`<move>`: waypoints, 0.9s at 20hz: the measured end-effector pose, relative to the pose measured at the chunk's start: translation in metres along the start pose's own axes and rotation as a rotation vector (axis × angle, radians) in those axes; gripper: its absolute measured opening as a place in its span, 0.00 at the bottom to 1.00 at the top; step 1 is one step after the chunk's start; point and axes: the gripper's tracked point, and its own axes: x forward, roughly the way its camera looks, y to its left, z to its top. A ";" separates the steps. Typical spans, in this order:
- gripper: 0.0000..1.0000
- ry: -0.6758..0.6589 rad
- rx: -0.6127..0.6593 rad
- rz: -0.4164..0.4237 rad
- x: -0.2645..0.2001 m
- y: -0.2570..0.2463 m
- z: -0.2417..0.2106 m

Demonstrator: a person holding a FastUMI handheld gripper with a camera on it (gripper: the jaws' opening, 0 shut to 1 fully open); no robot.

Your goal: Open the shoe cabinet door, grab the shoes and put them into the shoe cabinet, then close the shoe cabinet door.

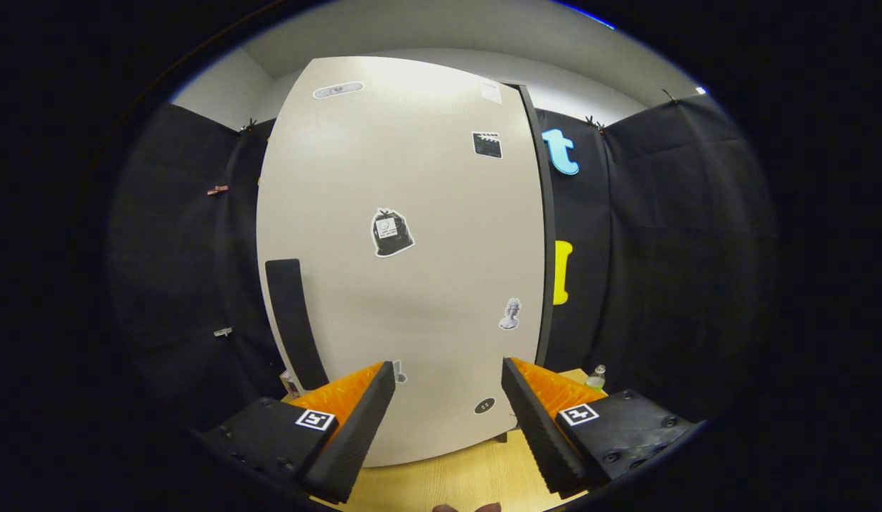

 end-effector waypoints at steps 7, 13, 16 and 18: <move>0.98 -0.003 -0.044 0.024 0.016 0.010 -0.005; 0.98 0.000 -0.040 0.059 0.023 0.020 -0.005; 0.98 -0.002 -0.036 0.069 0.022 0.023 -0.005; 0.98 -0.004 -0.042 0.073 0.023 0.024 -0.005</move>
